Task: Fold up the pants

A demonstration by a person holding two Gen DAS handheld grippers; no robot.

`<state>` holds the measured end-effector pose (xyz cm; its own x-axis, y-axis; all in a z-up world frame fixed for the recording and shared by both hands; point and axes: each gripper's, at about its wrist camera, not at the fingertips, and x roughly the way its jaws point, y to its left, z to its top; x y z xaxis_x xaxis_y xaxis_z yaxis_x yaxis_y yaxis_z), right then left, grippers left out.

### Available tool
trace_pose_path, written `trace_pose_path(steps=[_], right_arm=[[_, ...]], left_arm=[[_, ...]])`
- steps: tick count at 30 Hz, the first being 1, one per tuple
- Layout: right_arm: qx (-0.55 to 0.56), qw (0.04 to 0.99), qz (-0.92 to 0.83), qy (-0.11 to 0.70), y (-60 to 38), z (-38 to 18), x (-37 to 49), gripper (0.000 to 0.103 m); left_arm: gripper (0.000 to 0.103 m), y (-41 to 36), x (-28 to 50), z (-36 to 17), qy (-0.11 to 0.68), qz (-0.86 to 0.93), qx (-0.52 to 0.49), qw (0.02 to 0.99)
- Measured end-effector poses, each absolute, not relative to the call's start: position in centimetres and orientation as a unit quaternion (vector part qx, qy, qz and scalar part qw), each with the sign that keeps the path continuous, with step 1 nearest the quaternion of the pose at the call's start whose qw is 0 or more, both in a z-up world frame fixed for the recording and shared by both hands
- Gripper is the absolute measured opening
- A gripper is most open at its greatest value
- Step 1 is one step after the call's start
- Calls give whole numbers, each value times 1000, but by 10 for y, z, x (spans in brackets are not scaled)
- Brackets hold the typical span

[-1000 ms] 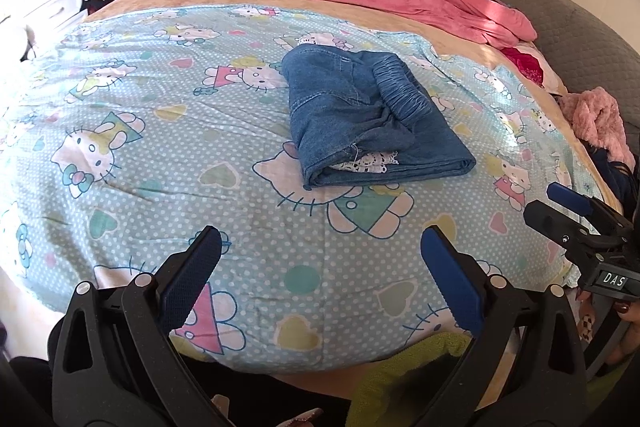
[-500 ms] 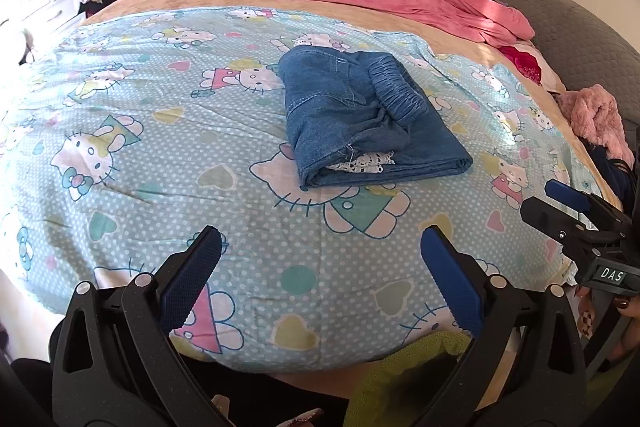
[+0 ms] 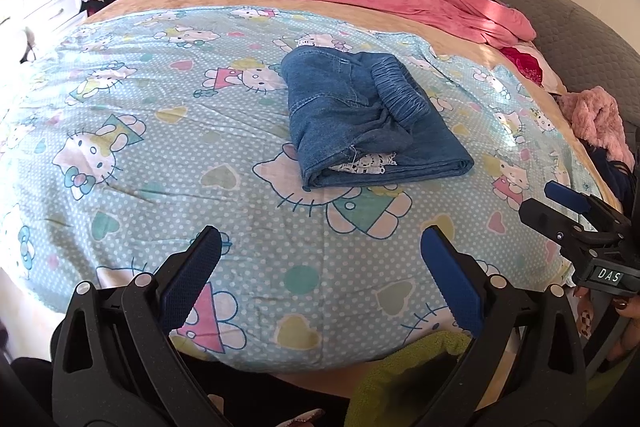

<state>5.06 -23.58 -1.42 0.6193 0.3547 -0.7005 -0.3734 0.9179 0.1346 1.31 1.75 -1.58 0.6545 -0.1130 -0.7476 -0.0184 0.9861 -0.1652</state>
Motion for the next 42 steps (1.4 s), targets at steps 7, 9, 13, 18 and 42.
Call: trace_pose_path(steps=[7, 9, 13, 18, 42], right_arm=[[-12, 899, 201, 389, -235, -15, 51, 99], [-12, 899, 200, 389, -235, -16, 50, 99], [-12, 899, 199, 389, -235, -16, 50, 99], [-12, 899, 199, 390, -236, -17, 50, 99], [0, 909, 142, 391, -275, -27, 82, 99]], left_arm=[[94, 17, 14, -18, 419, -26, -74, 905], [94, 17, 14, -18, 419, -24, -74, 905], [94, 16, 15, -18, 420, -27, -74, 904], [94, 15, 15, -18, 420, -28, -71, 904], [94, 72, 41, -18, 429, 20, -92, 898]])
